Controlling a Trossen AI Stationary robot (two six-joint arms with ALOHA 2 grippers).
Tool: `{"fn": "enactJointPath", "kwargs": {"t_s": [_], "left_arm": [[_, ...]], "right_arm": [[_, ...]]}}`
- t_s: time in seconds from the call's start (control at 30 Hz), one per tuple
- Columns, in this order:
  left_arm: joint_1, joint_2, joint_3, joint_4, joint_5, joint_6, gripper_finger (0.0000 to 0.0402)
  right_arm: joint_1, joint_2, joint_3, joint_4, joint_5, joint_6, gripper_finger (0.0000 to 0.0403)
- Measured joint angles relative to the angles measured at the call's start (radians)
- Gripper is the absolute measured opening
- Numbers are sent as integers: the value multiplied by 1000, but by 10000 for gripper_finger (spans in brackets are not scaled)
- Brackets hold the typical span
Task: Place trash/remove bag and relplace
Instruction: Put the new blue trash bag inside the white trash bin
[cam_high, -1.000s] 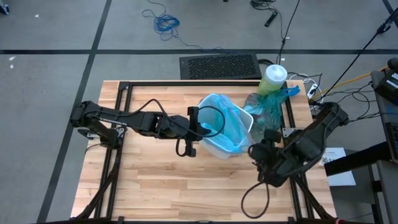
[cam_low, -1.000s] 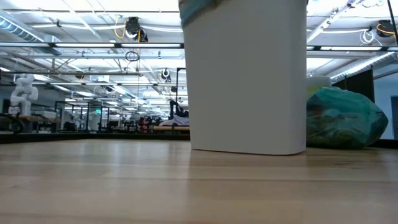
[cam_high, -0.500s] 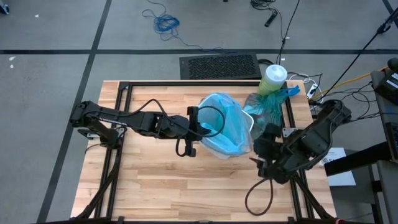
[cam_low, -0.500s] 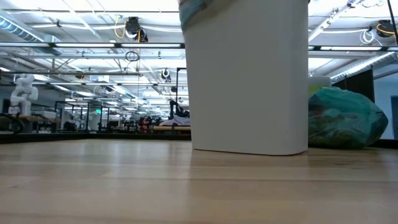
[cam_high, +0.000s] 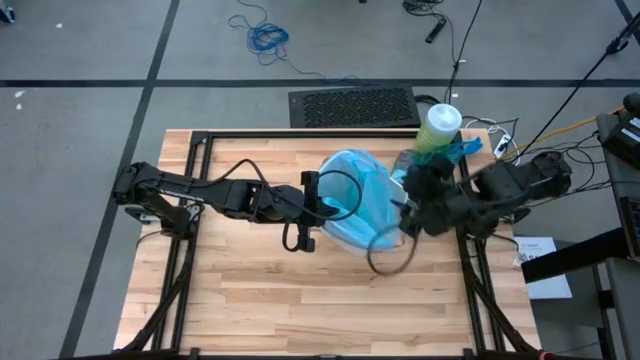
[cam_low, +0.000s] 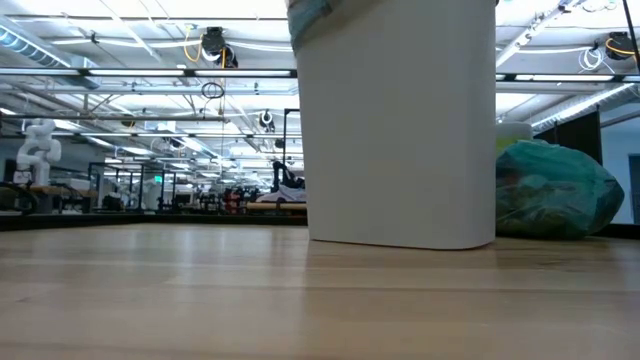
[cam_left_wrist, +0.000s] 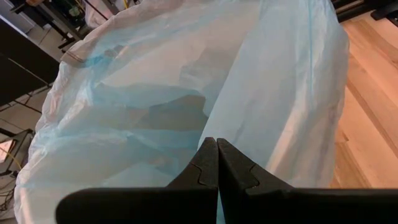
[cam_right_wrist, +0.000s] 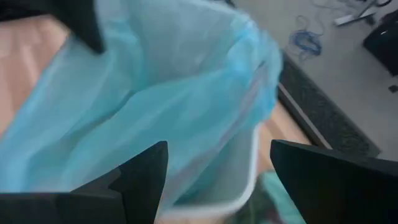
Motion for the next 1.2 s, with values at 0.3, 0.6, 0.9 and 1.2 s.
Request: {"fn": "enactJointPath", "kwargs": {"t_s": [0.3,0.6,0.9,1.2], "left_arm": [[-2,0,0,0,0,0,1],[-2,0,0,-2,0,0,1],[-35,-8,-2,-39,-8,-1,1],[-43,-15,-7,-73,-50,-1,1]], "right_arm": [[-201,22,0,33,-2,-143,200],[-234,40,0,-75,-5,-116,10],[-160,10,-127,-91,-106,35,1],[-56,-24,-254,-92,-106,198,0]]}}
